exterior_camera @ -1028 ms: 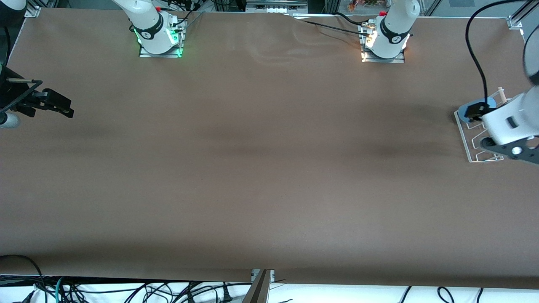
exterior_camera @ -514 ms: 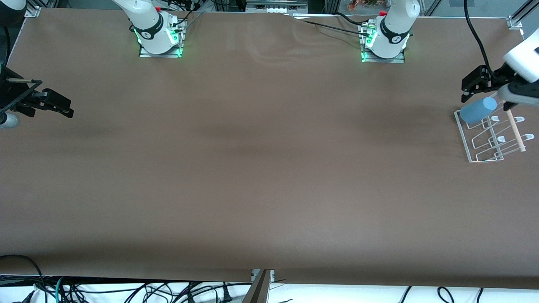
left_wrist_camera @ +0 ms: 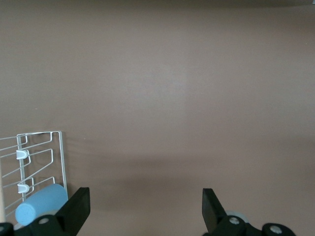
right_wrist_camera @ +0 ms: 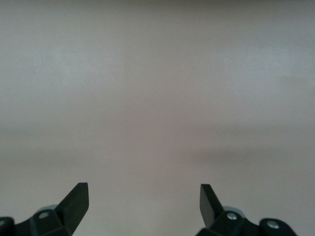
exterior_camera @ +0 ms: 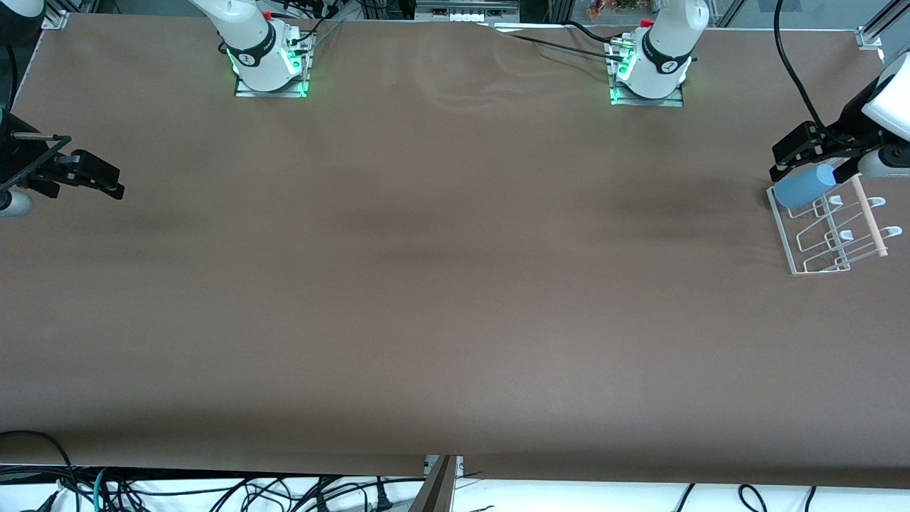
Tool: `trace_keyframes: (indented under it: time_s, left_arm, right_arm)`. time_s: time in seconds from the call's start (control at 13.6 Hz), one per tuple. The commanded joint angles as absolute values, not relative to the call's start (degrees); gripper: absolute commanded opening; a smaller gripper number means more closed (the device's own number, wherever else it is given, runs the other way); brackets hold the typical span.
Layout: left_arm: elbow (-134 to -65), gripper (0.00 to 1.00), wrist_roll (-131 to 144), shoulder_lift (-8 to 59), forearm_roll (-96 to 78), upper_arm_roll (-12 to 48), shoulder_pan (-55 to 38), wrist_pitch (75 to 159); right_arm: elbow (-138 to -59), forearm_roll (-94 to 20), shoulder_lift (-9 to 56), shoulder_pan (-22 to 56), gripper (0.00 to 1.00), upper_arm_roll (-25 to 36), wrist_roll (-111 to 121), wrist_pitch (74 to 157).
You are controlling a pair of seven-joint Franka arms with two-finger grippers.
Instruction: Transfer cup to left arm and place on rack
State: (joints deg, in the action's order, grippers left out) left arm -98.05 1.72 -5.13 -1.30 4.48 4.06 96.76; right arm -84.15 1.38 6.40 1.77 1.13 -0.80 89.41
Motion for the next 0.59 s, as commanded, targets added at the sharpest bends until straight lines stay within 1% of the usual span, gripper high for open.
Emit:
trace_keyframes:
  time_s: [0.0,0.51]
  left_arm:
    - [-99.8,1.00,2.5,-6.9,-2.5,4.5,4.2,97.8]
    - [-99.8,1.00,2.5,-7.7,-2.5,4.5,4.1,97.9]
  right_arm:
    - [-83.4,2.2,6.5,1.4,1.00,0.9,0.2,89.1]
    - [-83.4,2.1,6.5,1.4,1.00,0.9,0.3,89.1]
